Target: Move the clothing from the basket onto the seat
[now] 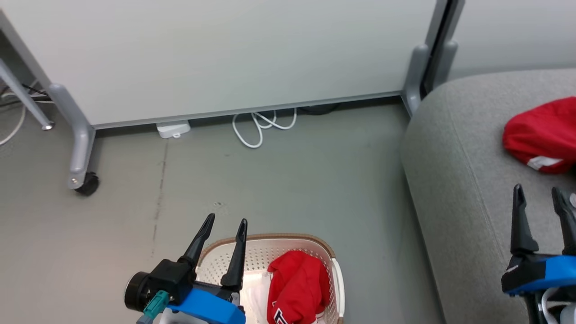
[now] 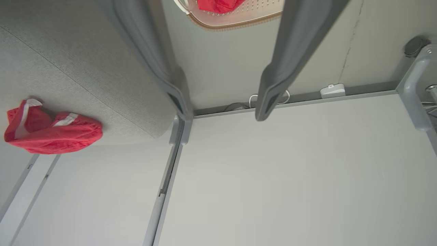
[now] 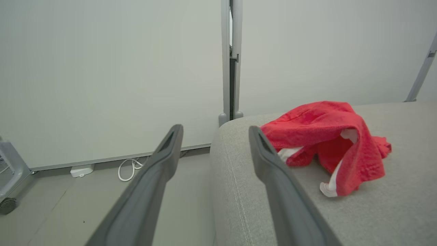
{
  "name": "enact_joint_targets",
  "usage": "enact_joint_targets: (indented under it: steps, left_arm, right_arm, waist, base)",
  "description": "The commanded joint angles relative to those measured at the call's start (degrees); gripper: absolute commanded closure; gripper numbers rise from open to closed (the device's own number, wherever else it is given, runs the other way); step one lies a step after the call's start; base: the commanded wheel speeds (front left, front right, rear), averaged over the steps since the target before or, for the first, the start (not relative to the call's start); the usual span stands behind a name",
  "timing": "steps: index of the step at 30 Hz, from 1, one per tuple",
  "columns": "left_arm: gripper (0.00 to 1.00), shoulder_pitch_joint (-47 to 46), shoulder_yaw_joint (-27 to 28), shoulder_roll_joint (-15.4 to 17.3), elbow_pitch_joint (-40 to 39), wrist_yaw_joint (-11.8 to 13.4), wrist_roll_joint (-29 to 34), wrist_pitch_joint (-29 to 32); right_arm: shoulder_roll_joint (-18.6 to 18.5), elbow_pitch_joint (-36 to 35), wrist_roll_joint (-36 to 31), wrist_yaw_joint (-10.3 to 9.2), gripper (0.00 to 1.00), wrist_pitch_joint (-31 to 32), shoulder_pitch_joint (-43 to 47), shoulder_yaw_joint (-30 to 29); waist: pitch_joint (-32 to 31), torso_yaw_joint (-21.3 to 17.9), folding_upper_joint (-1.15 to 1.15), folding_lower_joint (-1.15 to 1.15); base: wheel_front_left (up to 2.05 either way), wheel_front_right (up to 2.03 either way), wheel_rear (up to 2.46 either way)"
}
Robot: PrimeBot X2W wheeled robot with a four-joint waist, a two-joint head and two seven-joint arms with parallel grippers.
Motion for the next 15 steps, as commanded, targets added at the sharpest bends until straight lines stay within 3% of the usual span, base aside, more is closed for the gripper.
enact_joint_targets:
  steps: [1,8,15]
  left_arm:
    - [0.0,0.78,0.98,-0.03,0.28,-0.07,0.51,-0.14]
    - [0.0,2.64,4.5,-0.1,0.97,-0.07,1.4,-0.14]
    - [0.0,3.6,7.55,0.4,1.22,-0.07,1.64,-0.14]
  right_arm:
    - [0.66,-2.49,-0.43,0.03,0.0,-0.46,2.49,0.34]
    - [2.23,-9.05,-1.92,0.03,0.0,-1.12,9.07,2.37]
    - [2.49,-10.3,0.66,0.03,0.0,-1.24,13.52,5.29]
  waist:
    - [-1.92,2.09,0.0,0.02]
    - [-4.33,4.15,0.0,0.02]
    - [-5.75,5.25,0.0,0.02]
  base:
    - [0.0,0.0,0.0]
    - [0.0,0.0,0.0]
    - [0.0,0.0,0.0]
